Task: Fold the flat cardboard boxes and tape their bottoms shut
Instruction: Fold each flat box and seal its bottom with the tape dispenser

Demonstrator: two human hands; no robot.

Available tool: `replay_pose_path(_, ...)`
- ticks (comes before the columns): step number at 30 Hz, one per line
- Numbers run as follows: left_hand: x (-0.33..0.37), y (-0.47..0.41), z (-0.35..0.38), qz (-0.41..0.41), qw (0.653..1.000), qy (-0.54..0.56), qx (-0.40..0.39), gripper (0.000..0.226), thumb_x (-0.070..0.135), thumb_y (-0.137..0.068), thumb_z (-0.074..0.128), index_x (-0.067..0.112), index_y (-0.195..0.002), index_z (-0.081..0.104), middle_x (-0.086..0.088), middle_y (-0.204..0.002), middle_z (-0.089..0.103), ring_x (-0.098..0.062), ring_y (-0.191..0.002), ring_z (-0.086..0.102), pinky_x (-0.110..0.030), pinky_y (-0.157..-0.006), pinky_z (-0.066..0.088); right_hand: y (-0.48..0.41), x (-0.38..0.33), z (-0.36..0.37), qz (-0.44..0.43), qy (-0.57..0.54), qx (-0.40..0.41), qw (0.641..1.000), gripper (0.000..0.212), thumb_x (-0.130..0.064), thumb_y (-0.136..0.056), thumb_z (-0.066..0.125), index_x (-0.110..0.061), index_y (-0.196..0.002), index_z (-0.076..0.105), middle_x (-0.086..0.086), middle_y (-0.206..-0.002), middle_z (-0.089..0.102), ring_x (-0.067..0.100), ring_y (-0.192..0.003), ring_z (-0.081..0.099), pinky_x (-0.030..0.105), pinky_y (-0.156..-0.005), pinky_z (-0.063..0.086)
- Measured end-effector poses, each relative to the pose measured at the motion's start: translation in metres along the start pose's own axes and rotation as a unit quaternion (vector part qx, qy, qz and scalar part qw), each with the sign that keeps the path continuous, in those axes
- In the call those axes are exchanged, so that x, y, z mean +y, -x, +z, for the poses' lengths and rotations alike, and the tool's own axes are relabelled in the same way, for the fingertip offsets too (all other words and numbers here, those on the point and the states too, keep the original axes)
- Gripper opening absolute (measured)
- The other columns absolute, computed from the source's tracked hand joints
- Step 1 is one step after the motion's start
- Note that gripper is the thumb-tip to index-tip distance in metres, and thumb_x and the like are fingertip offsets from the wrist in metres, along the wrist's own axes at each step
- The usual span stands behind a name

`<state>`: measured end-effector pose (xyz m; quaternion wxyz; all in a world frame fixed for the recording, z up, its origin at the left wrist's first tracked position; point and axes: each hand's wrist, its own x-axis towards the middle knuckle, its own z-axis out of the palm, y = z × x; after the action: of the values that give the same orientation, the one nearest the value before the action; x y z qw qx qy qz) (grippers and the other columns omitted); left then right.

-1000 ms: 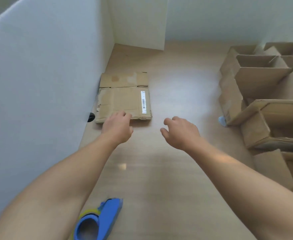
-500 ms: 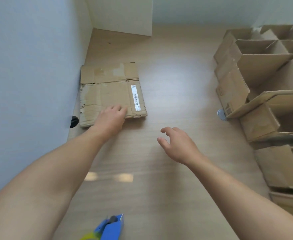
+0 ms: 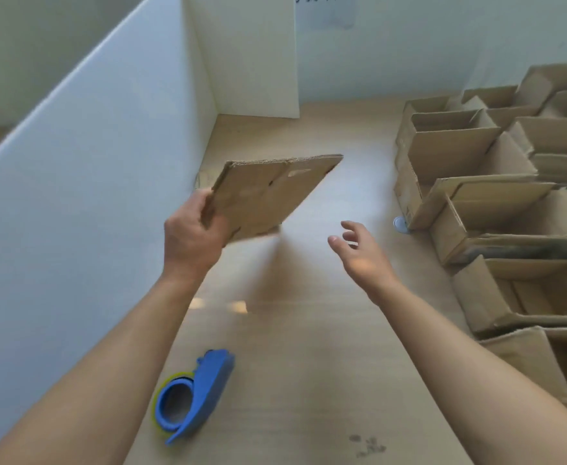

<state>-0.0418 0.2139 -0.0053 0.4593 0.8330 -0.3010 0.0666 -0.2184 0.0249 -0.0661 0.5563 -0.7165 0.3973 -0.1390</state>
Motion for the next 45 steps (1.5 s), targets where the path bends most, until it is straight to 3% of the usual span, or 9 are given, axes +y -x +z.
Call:
replay_pose_path(5, 0.038, 0.077, -0.019, -0.093, 0.981, 0.169, -0.034, 0.029, 0.008, -0.089, 0.06, 0.037, -0.087, 0.061, 0.018, -0.078, 0.065, -0.006, -0.074, 0.06, -0.025, -0.072, 0.052, 0.038, 0.014, -0.05, 0.025, -0.167, 0.015, 0.986, 0.072, -0.042, -0.092, 0.067, -0.04, -0.151, 0.025, -0.005, -0.156, 0.032, 0.017, -0.139, 0.039, 0.052, -0.111, 0.039)
replay_pose_path(8, 0.047, 0.121, -0.016, -0.127, 0.966, 0.217, -0.059, 0.033, -0.003, -0.093, 0.057, 0.029, -0.094, 0.063, 0.018, -0.085, 0.071, -0.008, -0.083, 0.067, -0.03, -0.078, 0.056, 0.069, 0.025, -0.074, -0.016, -0.218, -0.016, 0.976, 0.039, -0.028, -0.096, 0.064, -0.037, -0.129, 0.046, -0.018, -0.131, 0.059, 0.004, -0.116, 0.057, 0.051, -0.104, 0.043)
replay_pose_path(16, 0.037, 0.196, 0.009, -0.193, 0.966, 0.123, -0.118, 0.024, 0.039, -0.074, 0.063, 0.045, -0.097, 0.058, -0.002, -0.108, 0.057, -0.019, -0.106, 0.058, -0.052, -0.094, 0.05, 0.143, 0.098, -0.092, -0.053, -0.215, 0.026, 0.975, 0.034, -0.022, -0.09, 0.071, -0.027, -0.122, 0.059, -0.005, -0.118, 0.067, 0.02, -0.114, 0.064, 0.031, -0.087, 0.051)
replay_pose_path(19, 0.042, 0.214, 0.017, -0.195, 0.956, 0.118, -0.184, 0.063, 0.016, -0.085, 0.06, 0.045, -0.138, 0.04, 0.006, -0.124, 0.047, -0.007, -0.112, 0.054, -0.037, -0.094, 0.051, 0.166, 0.116, -0.089, -0.071, -0.161, -0.044, 0.983, 0.039, -0.017, -0.094, 0.067, -0.035, -0.127, 0.058, -0.013, -0.125, 0.065, 0.01, -0.122, 0.059, 0.027, -0.094, 0.049)
replay_pose_path(27, 0.051, 0.247, 0.011, -0.202, 0.918, 0.296, -0.171, 0.026, 0.024, -0.094, 0.058, 0.027, -0.12, 0.061, 0.002, -0.119, 0.067, -0.017, -0.119, 0.06, -0.039, -0.096, 0.051, 0.182, 0.119, -0.095, -0.141, -0.046, 0.006, 0.989, 0.064, -0.063, -0.073, 0.069, -0.067, -0.13, 0.042, -0.019, -0.132, 0.051, 0.001, -0.126, 0.049, 0.034, -0.103, 0.042)
replay_pose_path(31, 0.036, 0.259, 0.0, -0.149, 0.911, 0.261, -0.281, 0.06, 0.071, -0.083, 0.053, 0.036, -0.13, 0.062, 0.017, -0.15, 0.043, -0.004, -0.141, 0.036, -0.035, -0.11, 0.037, 0.181, 0.124, -0.098, -0.198, 0.031, -0.022, 0.98, 0.055, -0.082, -0.072, 0.059, -0.06, -0.123, 0.055, -0.021, -0.134, 0.039, 0.01, -0.132, 0.044, 0.038, -0.108, 0.042)
replay_pose_path(35, 0.043, 0.259, 0.005, -0.133, 0.943, 0.175, -0.251, 0.058, 0.063, -0.072, 0.064, 0.038, -0.124, 0.061, 0.023, -0.142, 0.042, 0.005, -0.129, 0.046, -0.023, -0.1, 0.049, 0.183, 0.124, -0.091, -0.162, -0.028, -0.011, 0.986, 0.046, -0.084, -0.07, 0.058, -0.054, -0.103, 0.066, -0.024, -0.127, 0.045, 0.008, -0.114, 0.056, 0.045, -0.095, 0.051)
replay_pose_path(42, 0.05, 0.234, 0.021, -0.137, 0.973, 0.042, -0.182, 0.113, 0.036, -0.078, 0.08, 0.052, -0.151, -0.005, 0.014, -0.125, 0.038, -0.006, -0.103, 0.051, -0.028, -0.086, 0.047, 0.177, 0.113, -0.088, -0.098, 0.019, -0.031, 0.995, 0.087, -0.051, -0.081, 0.072, -0.061, -0.143, 0.011, -0.012, -0.128, 0.044, 0.002, -0.109, 0.051, 0.021, -0.078, 0.048)
replay_pose_path(45, 0.054, 0.218, 0.024, -0.128, 0.971, 0.029, -0.202, 0.11, 0.037, -0.078, 0.08, 0.055, -0.149, -0.001, 0.012, -0.126, 0.037, -0.009, -0.105, 0.048, -0.027, -0.091, 0.043, 0.17, 0.113, -0.086, -0.106, 0.026, -0.038, 0.993, 0.095, -0.039, -0.086, 0.074, -0.062, -0.146, 0.003, -0.011, -0.129, 0.041, 0.001, -0.11, 0.049, 0.019, -0.079, 0.045)
